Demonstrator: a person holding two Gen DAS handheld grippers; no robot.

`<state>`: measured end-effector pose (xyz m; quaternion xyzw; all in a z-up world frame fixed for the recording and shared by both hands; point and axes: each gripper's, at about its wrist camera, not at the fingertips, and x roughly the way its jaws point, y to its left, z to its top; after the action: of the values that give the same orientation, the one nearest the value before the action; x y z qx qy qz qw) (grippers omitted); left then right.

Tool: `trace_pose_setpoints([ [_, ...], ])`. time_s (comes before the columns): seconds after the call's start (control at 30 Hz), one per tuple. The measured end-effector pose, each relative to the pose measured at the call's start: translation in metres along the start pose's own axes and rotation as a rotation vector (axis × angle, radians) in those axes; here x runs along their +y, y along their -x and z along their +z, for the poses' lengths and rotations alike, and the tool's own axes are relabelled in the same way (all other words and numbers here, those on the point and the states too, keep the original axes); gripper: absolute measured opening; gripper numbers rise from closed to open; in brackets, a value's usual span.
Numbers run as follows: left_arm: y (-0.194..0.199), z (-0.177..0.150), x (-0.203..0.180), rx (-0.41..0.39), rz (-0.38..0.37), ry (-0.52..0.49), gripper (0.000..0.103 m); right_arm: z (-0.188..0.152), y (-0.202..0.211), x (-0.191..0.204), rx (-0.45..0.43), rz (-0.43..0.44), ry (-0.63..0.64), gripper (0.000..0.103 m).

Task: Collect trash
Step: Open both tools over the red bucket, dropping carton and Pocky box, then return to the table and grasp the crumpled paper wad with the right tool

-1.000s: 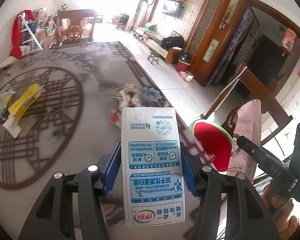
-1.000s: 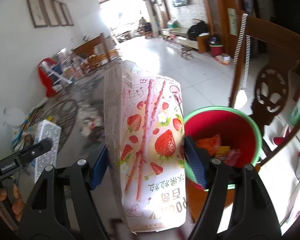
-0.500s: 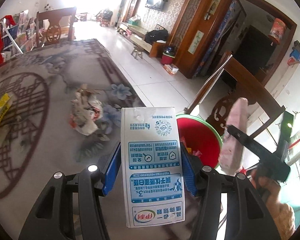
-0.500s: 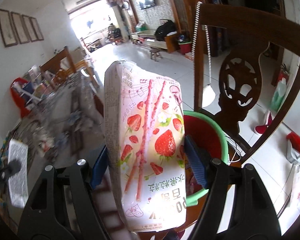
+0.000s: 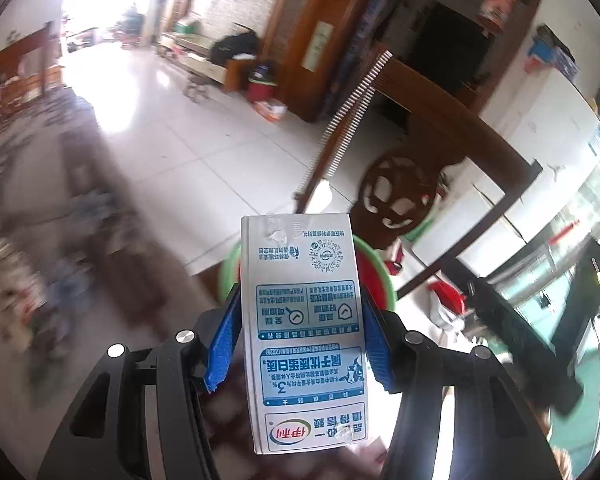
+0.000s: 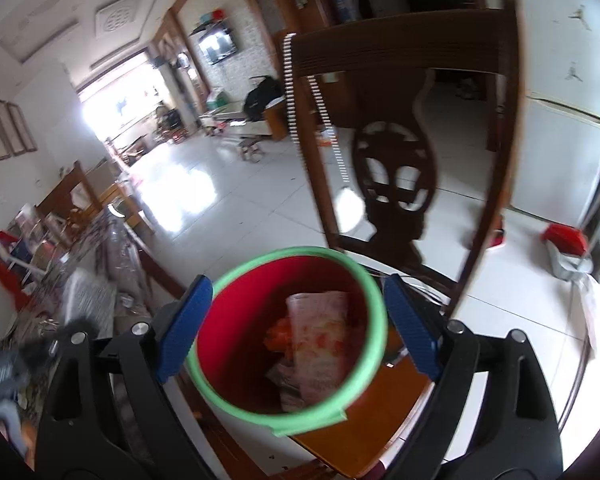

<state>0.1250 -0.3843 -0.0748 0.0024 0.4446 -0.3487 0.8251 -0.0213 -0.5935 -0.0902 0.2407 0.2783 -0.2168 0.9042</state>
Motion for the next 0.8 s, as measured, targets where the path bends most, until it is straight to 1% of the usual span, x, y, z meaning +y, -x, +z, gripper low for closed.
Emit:
trace_pose_setpoints([
  [0.07,-0.015,0.008,-0.013,0.013,-0.022,-0.032,0.053,-0.004,0.008,-0.006,-0.009,-0.018,0.0,0.086],
  [0.1,-0.021,0.011,-0.019,0.019,-0.021,-0.044,0.056,-0.005,0.012,-0.009,-0.016,-0.027,0.006,0.086],
  [0.13,-0.026,0.013,-0.024,0.022,-0.016,-0.05,0.071,-0.005,0.015,-0.01,-0.019,-0.034,0.015,0.086],
  [0.17,-0.03,0.016,-0.028,0.023,-0.012,-0.053,0.078,-0.005,0.016,-0.009,-0.02,-0.037,0.022,0.086],
  [0.27,-0.031,0.015,-0.028,0.032,-0.021,-0.025,0.078,-0.005,0.02,-0.005,-0.021,-0.034,0.051,0.086],
  [0.33,-0.021,0.01,-0.022,0.019,-0.039,0.006,0.078,-0.005,0.022,0.0,-0.023,-0.024,0.062,0.086],
  [0.4,-0.007,0.002,-0.011,0.005,-0.033,0.032,0.079,-0.006,0.022,0.009,-0.02,-0.006,0.072,0.086],
  [0.5,0.019,-0.015,0.016,-0.011,0.016,0.076,0.079,-0.008,0.021,0.027,-0.009,0.035,0.095,0.086],
  [0.6,0.053,-0.038,0.044,-0.052,0.103,0.116,0.079,-0.014,0.02,0.056,0.006,0.088,0.139,0.086],
  [0.63,0.071,-0.05,0.056,-0.075,0.135,0.137,0.079,-0.017,0.02,0.066,0.016,0.107,0.157,0.086],
  [0.7,0.097,-0.068,0.075,-0.109,0.191,0.19,0.079,-0.022,0.017,0.091,0.046,0.16,0.203,0.087],
  [0.8,0.14,-0.105,0.109,-0.164,0.267,0.291,0.079,-0.031,0.012,0.134,0.1,0.241,0.29,0.087],
])
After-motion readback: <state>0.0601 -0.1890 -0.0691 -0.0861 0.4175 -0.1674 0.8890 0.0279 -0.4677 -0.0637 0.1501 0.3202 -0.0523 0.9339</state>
